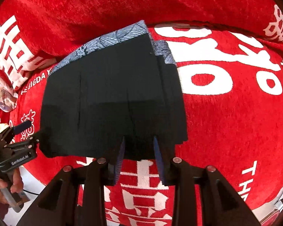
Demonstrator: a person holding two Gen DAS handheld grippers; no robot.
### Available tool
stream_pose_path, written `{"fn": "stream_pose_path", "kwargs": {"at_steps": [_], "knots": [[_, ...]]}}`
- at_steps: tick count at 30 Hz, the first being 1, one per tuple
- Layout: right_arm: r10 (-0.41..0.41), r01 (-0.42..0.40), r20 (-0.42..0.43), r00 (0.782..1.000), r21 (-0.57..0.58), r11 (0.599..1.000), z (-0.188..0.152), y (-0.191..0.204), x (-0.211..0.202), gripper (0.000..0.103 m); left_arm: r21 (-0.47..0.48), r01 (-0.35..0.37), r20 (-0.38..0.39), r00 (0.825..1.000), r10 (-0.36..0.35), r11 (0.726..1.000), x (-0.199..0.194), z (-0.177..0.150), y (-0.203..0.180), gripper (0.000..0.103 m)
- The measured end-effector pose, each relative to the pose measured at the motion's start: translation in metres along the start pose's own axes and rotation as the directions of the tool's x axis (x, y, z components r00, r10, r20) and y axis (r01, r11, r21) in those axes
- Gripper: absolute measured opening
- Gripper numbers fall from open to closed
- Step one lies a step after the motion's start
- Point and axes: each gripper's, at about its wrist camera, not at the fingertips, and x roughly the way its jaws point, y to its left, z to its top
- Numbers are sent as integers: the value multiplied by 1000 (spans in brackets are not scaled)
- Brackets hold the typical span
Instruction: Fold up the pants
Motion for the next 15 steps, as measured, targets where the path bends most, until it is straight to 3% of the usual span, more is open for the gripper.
{"fn": "stream_pose_path", "kwargs": {"at_steps": [2, 8, 15], "knots": [[-2, 2, -5, 1000, 0, 1000, -2, -4, -2, 46, -6, -2, -3, 1000, 2, 1000, 1, 1, 2, 103], [7, -7, 7, 1000, 1, 1000, -5, -13, -12, 47, -9, 4, -13, 1000, -4, 1000, 4, 1, 3, 103], [38, -38, 24, 999, 13, 999, 3, -25, -18, 60, -11, 13, -19, 1000, -13, 1000, 6, 4, 3, 103]]}}
